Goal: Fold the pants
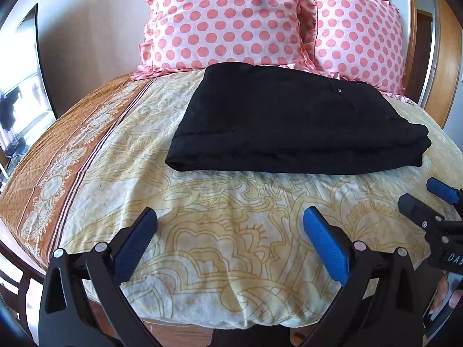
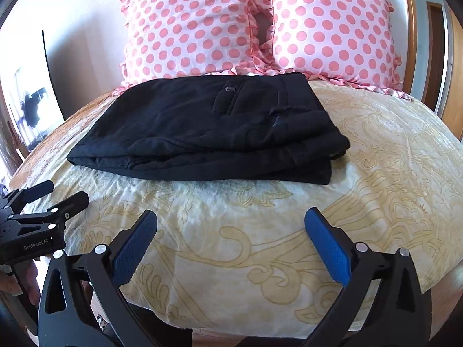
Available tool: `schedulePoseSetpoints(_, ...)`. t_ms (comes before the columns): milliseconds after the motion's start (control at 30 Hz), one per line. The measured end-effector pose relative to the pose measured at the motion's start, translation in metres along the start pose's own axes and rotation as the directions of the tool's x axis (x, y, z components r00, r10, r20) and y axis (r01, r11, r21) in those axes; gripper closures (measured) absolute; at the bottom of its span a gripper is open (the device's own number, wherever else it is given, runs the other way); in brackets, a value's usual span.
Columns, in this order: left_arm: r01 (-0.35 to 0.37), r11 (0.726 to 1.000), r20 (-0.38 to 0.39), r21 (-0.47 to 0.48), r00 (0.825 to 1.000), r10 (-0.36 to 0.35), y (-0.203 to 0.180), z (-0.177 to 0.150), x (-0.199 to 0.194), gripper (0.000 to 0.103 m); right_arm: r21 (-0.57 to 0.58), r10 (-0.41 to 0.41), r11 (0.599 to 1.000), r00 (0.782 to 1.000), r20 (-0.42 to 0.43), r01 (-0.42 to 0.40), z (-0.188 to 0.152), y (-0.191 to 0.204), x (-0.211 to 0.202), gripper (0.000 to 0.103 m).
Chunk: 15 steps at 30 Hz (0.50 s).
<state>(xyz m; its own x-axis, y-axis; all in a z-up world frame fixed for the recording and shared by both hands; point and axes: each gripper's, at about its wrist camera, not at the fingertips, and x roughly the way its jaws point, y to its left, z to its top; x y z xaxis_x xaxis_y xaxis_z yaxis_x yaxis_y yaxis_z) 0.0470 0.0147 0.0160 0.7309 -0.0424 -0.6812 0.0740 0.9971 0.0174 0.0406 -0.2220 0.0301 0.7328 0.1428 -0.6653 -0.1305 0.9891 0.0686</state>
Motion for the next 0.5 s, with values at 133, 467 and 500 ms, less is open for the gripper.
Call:
schedulePoseSetpoints(133, 0.01, 1.0, 0.004, 0.014, 1.0, -0.01, 0.0001, 0.0005, 0.0022, 0.002, -0.019, -0.033, 0.999, 0.999, 0.001, 0.033, -0.0038, 0.0056, 0.002, 0.001)
schedulePoseSetpoints(467, 0.003, 1.0, 0.036, 0.006, 0.999, -0.003, -0.0008, -0.004, 0.0001, 0.002, -0.007, -0.062, 0.998, 0.998, 0.005, 0.062, -0.004, 0.0071, 0.0031, 0.001)
schedulePoseSetpoints(500, 0.003, 1.0, 0.037, 0.004, 0.999, -0.003, -0.0007, -0.0039, 0.0, 0.002, -0.007, -0.062, 0.998, 0.998, 0.007, 0.062, -0.0045, 0.0071, 0.0028, 0.001)
